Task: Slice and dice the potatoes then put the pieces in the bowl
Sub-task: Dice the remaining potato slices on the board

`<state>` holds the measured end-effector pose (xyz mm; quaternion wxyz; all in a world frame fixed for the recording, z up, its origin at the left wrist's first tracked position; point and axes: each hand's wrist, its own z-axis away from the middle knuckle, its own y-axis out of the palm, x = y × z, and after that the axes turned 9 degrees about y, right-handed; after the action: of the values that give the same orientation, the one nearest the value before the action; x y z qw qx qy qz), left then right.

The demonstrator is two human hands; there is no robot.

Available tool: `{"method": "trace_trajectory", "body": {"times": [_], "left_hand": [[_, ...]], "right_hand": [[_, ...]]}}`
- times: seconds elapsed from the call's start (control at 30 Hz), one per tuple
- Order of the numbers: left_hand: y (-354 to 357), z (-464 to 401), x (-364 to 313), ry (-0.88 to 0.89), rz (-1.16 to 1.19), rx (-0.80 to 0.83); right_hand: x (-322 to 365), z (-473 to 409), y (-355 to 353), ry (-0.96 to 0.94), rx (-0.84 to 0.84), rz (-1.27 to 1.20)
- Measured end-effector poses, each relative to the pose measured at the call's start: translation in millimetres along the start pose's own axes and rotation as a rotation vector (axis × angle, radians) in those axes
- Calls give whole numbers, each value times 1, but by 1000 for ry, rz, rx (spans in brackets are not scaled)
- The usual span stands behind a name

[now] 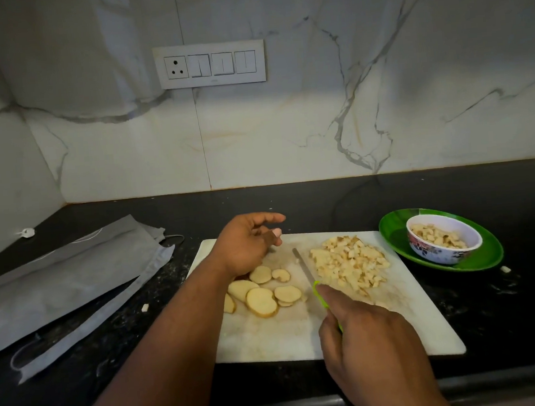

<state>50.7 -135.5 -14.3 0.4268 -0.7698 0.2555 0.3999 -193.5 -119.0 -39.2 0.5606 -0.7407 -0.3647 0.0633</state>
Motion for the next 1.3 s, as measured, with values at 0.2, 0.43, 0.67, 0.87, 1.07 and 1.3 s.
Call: {"method": "trace_trajectory", "body": {"times": [0.2, 0.43, 0.67, 0.87, 1.07, 1.3], "left_hand": [[-5, 2, -5, 24, 38, -56], [-20, 0, -11, 91, -67, 27], [-30, -16, -16, 179, 5, 17], [-39, -18, 0, 201, -238, 73], [-48, -31, 27, -23, -433, -102], [-51, -35, 33, -218, -589, 72]], "right_hand": [[4, -6, -9, 120, -19, 3], [-2, -15, -17, 40, 34, -115], [-21, -93, -15, -161, 15, -87], [-35, -60, 0, -143, -14, -318], [-35, -87, 21, -142, -19, -308], [-20, -130, 30, -143, 20, -341]]}}
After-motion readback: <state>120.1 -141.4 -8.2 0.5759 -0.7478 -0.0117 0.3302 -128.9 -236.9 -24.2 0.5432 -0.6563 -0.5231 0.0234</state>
